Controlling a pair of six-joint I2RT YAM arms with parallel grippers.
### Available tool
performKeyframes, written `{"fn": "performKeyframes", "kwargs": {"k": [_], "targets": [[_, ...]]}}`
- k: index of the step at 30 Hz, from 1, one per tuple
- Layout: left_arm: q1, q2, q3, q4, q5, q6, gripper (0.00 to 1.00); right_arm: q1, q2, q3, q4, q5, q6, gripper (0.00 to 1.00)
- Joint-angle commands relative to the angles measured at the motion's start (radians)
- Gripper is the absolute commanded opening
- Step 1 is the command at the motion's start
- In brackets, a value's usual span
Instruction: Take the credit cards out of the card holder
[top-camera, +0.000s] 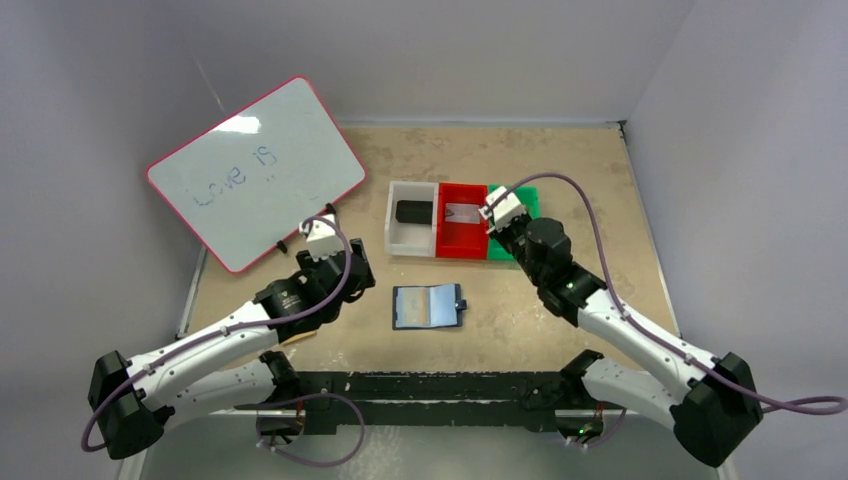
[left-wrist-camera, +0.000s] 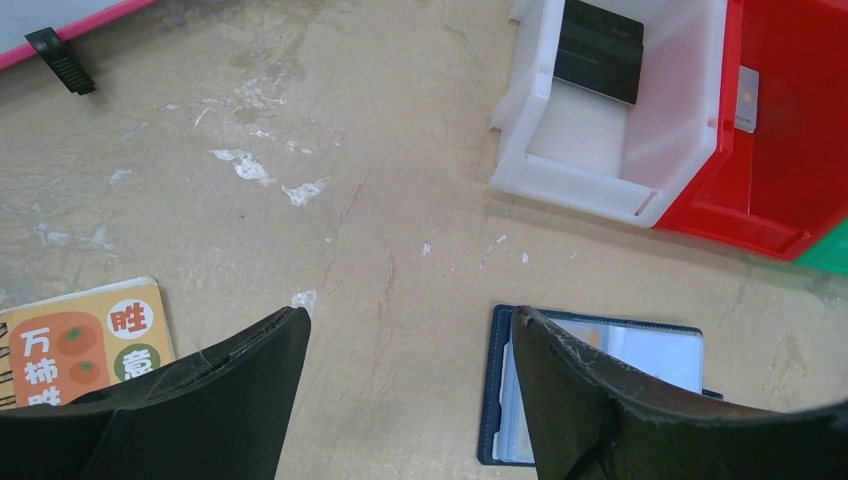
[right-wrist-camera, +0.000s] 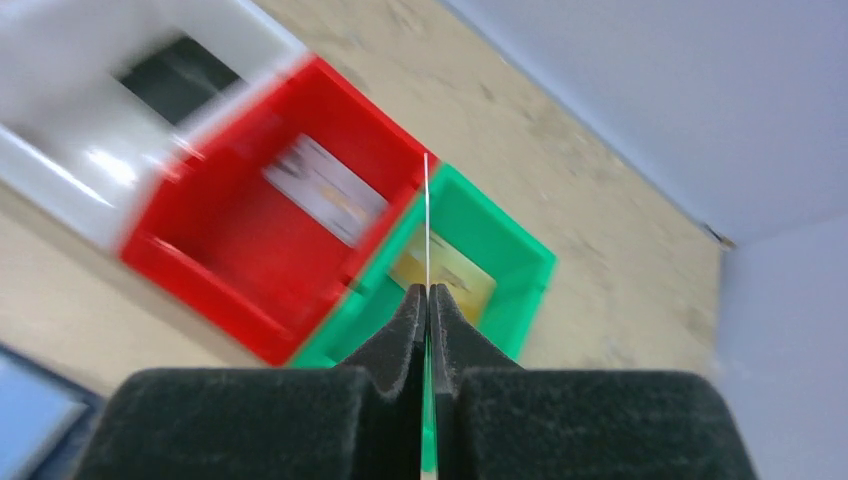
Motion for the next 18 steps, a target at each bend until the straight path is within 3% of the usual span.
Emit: {"fn": "performKeyframes", "kwargs": {"k": [1,11,18], "targets": [[0.005,0.002,0.006,0.028,0.007,0.004,0.75,-0.128,0.054,0.069,-0.082,-0.030,-0.195,0.00],[0.005,-0.002,-0.007,0.028,0.023,0.002,0.75,-0.284,0.134,0.138,-0.245,-0.360,-0.394,0.00],[0.005,-0.011,0.003,0.015,0.031,0.006,0.75,-0.334,0.234,0.178,-0.234,-0.369,-0.449,0.00]]}}
